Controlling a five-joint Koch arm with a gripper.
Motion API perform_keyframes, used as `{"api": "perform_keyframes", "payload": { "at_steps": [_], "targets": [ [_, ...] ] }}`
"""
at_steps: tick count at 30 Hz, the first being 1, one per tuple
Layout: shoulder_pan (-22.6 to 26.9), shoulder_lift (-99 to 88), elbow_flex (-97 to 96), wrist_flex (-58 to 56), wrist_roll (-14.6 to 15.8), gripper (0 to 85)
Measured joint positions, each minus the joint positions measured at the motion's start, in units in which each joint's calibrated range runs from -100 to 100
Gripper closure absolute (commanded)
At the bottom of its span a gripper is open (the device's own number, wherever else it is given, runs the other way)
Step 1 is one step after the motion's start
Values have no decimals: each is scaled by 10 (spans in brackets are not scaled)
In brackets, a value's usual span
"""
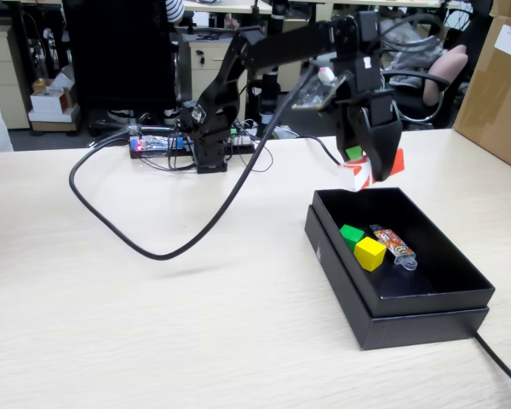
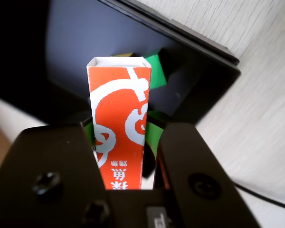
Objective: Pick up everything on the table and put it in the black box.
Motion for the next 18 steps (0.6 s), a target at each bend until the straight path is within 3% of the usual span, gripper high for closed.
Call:
{"api": "perform_keyframes", "payload": {
  "at_steps": [9,12,18],
  "targets": [
    [-6,95,2,10,0,682],
    [-5,94,2,20,0,548],
    [-3,94,2,21,0,491]
  ]
}}
